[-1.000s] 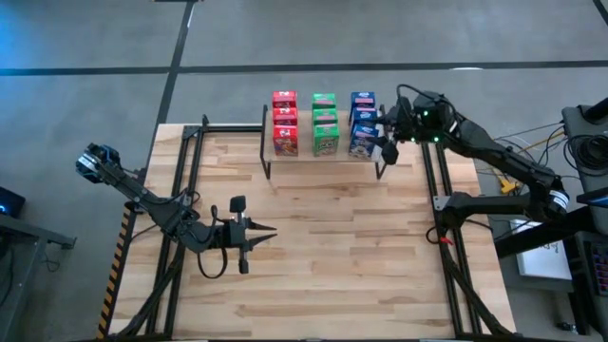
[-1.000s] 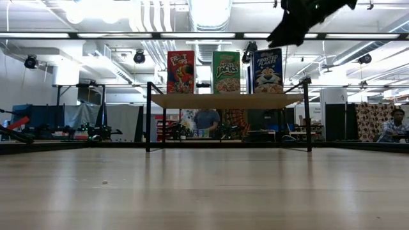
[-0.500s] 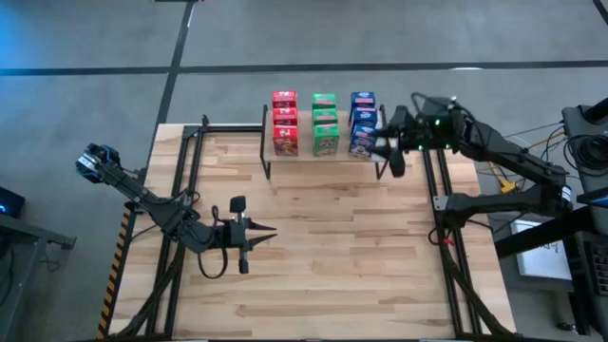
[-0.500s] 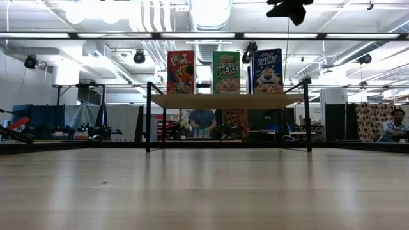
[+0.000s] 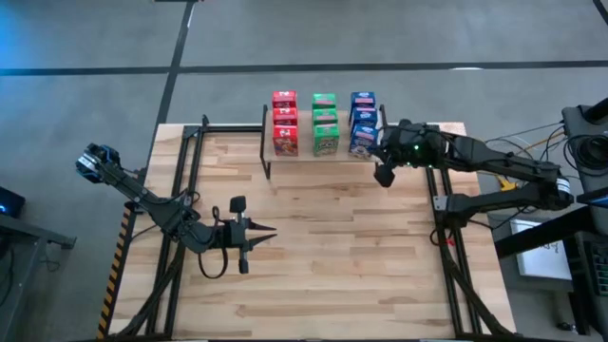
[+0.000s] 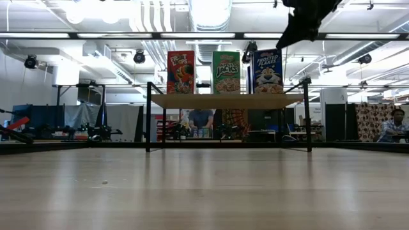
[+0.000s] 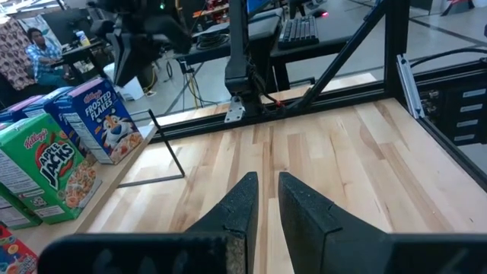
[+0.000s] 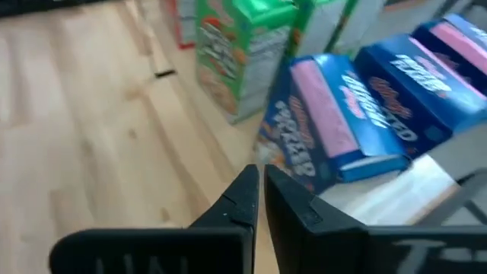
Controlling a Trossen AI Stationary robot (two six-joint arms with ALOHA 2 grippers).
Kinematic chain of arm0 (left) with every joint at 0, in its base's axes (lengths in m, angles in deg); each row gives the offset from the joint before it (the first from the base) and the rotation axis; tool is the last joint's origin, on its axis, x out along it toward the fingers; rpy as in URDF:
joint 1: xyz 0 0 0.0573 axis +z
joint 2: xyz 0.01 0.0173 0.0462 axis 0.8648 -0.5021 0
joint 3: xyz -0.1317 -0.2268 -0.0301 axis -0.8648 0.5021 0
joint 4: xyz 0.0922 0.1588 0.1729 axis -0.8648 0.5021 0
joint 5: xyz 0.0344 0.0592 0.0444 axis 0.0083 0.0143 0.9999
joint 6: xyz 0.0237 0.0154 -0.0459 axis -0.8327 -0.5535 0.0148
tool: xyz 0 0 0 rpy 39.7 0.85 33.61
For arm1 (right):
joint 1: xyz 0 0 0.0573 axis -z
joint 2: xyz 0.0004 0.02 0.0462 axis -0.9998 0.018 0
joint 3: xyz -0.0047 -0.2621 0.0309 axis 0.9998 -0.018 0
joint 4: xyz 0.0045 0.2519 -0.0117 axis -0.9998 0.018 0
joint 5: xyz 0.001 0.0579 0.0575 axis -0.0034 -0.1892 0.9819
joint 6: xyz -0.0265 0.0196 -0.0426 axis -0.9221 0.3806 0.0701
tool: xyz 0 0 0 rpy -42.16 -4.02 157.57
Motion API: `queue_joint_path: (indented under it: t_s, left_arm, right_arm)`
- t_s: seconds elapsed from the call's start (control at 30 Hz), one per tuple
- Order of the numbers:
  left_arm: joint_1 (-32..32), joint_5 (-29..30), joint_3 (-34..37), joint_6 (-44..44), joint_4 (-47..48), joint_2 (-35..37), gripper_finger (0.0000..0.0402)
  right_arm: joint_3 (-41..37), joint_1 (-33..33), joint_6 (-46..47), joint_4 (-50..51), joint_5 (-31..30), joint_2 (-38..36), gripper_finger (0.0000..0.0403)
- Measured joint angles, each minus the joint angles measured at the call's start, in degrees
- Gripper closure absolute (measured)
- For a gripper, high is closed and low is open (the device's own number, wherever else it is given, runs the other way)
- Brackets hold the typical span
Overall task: Stack cereal on shelf
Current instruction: Put the blue cereal box on the shelf
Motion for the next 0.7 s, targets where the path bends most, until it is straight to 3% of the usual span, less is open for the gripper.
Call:
queue_joint_path:
  t_s: [0.3, 0.7]
  left_arm:
    - [0.0, 0.0, 0.0, -0.1, 0.0, 0.0, 0.0365]
    - [0.0, 0.0, 0.0, 0.1, 0.0, 0.0, 0.0365]
  right_arm:
    - [-1.4, 0.0, -0.6, -0.2, -9.1, 0.9, 0.039]
    - [-1.0, 0.0, -2.1, -0.1, -12.5, 0.8, 0.039]
